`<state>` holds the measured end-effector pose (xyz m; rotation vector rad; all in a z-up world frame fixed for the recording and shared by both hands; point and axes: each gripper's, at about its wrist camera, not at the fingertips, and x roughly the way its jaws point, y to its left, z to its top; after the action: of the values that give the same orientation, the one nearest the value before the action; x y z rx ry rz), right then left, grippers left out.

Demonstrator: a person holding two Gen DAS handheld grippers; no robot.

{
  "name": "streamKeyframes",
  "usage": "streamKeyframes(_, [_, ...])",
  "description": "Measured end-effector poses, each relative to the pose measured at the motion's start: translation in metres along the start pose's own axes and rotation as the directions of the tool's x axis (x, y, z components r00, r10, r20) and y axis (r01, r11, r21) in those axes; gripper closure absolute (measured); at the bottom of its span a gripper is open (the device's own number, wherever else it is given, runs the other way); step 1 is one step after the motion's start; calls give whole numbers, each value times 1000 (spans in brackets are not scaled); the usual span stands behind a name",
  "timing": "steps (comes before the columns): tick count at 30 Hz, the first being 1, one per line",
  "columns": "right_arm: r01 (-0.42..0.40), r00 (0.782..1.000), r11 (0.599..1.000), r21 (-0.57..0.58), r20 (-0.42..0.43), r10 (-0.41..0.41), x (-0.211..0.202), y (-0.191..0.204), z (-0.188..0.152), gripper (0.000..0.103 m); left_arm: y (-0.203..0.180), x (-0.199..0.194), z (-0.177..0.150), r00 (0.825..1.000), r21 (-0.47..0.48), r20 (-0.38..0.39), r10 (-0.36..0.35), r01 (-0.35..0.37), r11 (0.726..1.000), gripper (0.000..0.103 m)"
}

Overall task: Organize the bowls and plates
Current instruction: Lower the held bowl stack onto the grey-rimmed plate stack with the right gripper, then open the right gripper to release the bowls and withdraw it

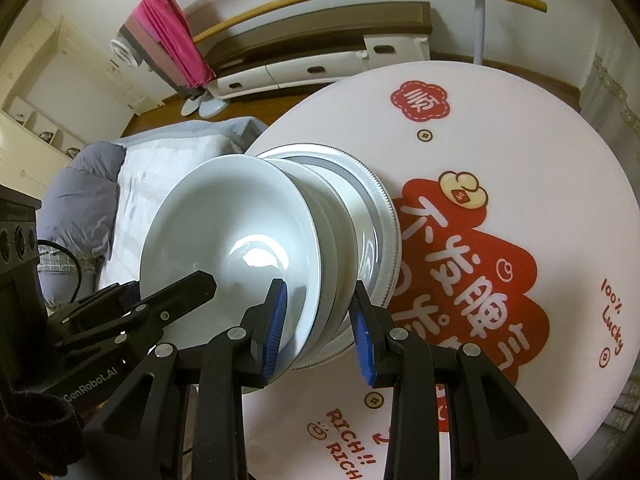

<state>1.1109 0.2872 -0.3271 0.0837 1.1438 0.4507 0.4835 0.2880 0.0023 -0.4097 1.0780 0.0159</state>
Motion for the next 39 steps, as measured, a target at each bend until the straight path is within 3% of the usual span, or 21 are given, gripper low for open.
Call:
streamKeyframes(23, [1, 1000, 1000, 10, -20, 0, 15, 4, 1, 71, 3, 12, 5, 1000, -21, -22, 8, -8, 1000, 73])
streamKeyframes(34, [-8, 1000, 999, 31, -16, 8, 16, 2, 2, 69, 15, 14, 3, 1000, -53, -5, -22, 22, 998, 73])
streamKeyframes(39, [-33, 999, 999, 39, -3, 33, 15, 0, 2, 67, 18, 15, -3, 1000, -63, 29, -5, 6, 998, 66])
